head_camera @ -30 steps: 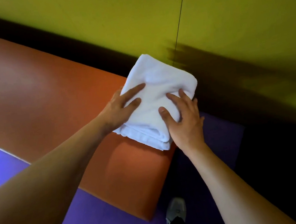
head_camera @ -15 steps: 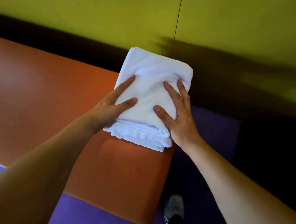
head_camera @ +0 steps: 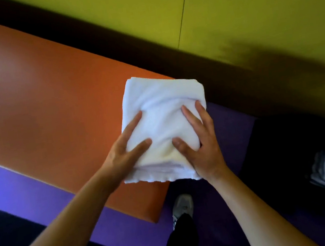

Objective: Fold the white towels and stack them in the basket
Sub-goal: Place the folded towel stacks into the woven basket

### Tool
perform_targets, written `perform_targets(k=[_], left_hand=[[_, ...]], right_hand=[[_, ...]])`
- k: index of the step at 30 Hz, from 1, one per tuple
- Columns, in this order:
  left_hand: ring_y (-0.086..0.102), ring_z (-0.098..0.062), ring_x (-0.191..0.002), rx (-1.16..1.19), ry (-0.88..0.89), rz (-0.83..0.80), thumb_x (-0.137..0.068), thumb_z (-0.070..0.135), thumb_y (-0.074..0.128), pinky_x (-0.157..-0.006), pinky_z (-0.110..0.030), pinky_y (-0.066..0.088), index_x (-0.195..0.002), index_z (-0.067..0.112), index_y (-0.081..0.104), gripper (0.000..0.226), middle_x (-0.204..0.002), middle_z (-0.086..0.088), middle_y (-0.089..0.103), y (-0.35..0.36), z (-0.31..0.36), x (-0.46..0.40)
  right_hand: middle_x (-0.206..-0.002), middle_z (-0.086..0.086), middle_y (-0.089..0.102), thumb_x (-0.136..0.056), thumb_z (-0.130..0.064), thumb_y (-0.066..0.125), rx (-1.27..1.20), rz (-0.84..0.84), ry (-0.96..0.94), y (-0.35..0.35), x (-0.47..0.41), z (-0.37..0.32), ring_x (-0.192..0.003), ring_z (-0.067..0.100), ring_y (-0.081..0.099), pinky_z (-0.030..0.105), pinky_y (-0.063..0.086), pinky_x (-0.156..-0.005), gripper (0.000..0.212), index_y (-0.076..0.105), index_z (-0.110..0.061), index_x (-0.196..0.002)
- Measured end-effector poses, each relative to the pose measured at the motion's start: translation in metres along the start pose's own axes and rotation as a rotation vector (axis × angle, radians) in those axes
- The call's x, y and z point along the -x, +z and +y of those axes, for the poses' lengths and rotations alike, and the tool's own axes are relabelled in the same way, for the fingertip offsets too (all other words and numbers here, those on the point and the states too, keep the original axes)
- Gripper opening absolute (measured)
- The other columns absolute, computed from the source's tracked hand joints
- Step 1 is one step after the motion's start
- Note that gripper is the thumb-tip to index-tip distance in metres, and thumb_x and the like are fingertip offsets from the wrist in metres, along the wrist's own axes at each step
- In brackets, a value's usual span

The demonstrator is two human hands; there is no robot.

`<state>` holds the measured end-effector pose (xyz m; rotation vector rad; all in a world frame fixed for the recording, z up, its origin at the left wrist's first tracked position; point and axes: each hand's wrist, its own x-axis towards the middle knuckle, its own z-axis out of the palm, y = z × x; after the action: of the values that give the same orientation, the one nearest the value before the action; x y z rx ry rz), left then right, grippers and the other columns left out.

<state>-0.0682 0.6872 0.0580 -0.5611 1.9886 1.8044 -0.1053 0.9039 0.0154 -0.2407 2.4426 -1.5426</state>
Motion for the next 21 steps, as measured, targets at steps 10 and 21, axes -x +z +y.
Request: perform_targets(k=[10, 21], left_hand=[[0.051, 0.003, -0.128, -0.075, 0.034, -0.045, -0.095, 0.036, 0.064, -0.095, -0.018, 0.051, -0.145, 0.063, 0.029, 0.066, -0.152, 0.024, 0.036, 0.012, -0.013, 0.011], [0.060, 0.008, -0.113, -0.024, 0.063, 0.105, -0.093, 0.019, 0.070, -0.082, -0.010, 0.051, -0.144, 0.048, 0.046, 0.064, -0.134, 0.024, 0.057, 0.058, -0.005, 0.038]], right_hand=[[-0.159, -0.012, 0.022, -0.078, -0.068, 0.070, -0.306, -0.163, 0.245, 0.003, 0.014, 0.014, -0.144, 0.010, 0.035, 0.050, 0.046, -0.109, 0.088, 0.018, -0.061, -0.149], [-0.155, -0.013, 0.040, -0.088, -0.030, 0.076, -0.536, -0.058, 0.216, -0.027, 0.045, 0.016, -0.139, 0.010, 0.045, 0.047, 0.047, -0.109, 0.079, 0.033, -0.040, -0.153]])
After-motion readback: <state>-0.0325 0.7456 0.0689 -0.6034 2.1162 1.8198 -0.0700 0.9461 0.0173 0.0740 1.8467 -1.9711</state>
